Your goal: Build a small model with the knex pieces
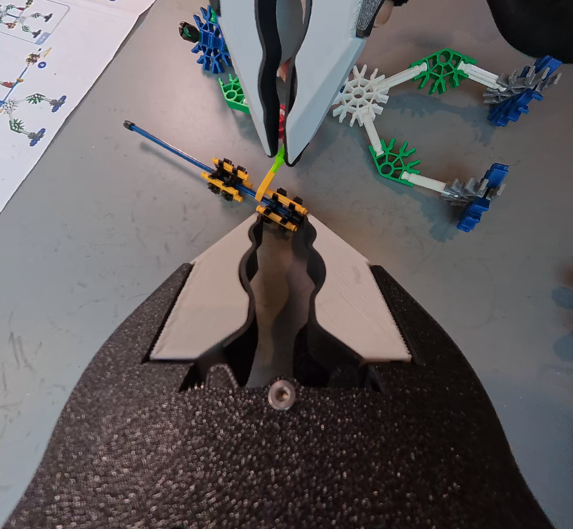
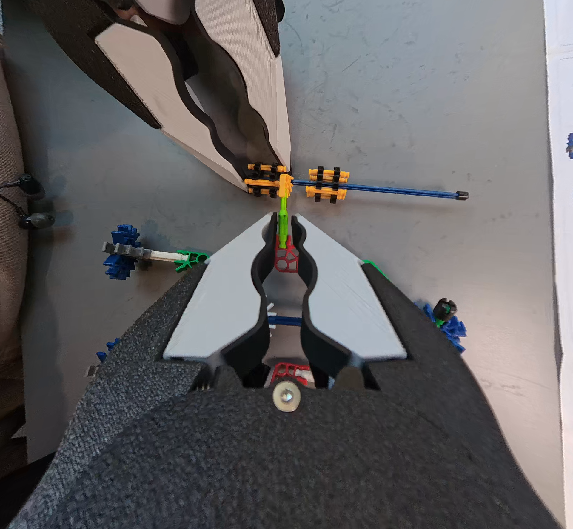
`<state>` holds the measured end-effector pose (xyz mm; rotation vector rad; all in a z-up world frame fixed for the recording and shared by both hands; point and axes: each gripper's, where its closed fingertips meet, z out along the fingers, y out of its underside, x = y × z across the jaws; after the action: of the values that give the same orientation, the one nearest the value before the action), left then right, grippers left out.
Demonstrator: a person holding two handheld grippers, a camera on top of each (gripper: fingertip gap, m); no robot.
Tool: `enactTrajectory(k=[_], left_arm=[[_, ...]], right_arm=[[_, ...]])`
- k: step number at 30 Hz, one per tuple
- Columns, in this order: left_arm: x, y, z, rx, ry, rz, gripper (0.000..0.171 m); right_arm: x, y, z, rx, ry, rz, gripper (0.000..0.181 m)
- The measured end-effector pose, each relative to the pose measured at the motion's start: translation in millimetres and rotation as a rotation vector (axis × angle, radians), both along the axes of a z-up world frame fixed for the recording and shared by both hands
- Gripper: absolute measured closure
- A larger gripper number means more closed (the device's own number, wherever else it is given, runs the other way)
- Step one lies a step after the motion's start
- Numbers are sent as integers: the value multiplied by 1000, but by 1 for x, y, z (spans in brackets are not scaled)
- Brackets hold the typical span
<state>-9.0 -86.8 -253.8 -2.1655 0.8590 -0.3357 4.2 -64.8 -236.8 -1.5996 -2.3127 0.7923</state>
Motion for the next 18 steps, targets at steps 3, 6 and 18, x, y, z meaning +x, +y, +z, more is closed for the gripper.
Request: enactTrajectory(k=[3, 6, 18], left_arm=[[0, 0, 0, 11, 14, -1, 146], [0, 0, 0, 13, 16, -2, 146], [0, 2, 0, 31, 14, -5, 146]], right_arm=[[-8, 0, 12, 3, 47, 1, 171], [-12, -3, 11, 45, 43, 39, 171], [-17, -6, -1, -38, -119, 93, 177]])
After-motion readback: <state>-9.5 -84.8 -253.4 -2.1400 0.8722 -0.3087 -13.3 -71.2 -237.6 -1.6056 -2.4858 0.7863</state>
